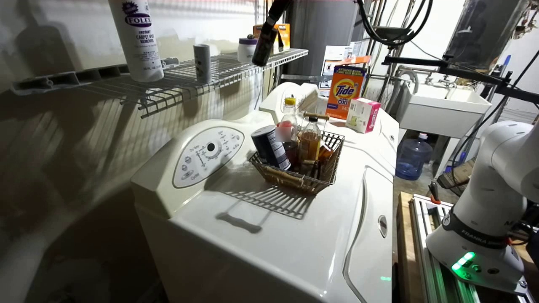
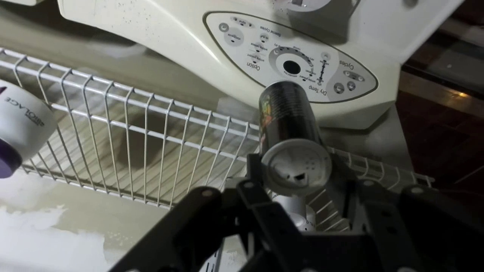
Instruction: Remove the object from the basket and place it on the rack
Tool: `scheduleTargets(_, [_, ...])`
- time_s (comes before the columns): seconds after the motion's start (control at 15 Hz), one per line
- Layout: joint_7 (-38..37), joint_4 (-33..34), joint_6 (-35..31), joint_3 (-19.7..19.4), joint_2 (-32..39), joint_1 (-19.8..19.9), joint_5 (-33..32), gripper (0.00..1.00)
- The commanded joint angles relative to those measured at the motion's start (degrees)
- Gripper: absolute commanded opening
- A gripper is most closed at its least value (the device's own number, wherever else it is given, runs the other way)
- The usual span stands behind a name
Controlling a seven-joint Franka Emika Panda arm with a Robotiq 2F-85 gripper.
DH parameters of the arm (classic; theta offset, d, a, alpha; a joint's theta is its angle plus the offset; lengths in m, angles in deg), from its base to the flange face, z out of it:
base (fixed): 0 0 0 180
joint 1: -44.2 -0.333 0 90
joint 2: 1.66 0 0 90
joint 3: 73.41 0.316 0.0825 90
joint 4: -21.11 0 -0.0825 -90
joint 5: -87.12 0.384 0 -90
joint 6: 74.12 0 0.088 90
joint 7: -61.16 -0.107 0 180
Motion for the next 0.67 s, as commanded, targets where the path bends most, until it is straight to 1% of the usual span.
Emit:
scheduleTargets(0.0, [3.42,11.32,3.91,-0.88,8.57,-1.21,0.51,0.20])
scheduleTargets(0.33, [1.72,21.12,7.06,-0.86,15.74,-0.53,2.62,0.20])
scheduleTargets(0.6, [0.07,26.94,9.38,-1.09,20.45,-0.22,1.83,0.20])
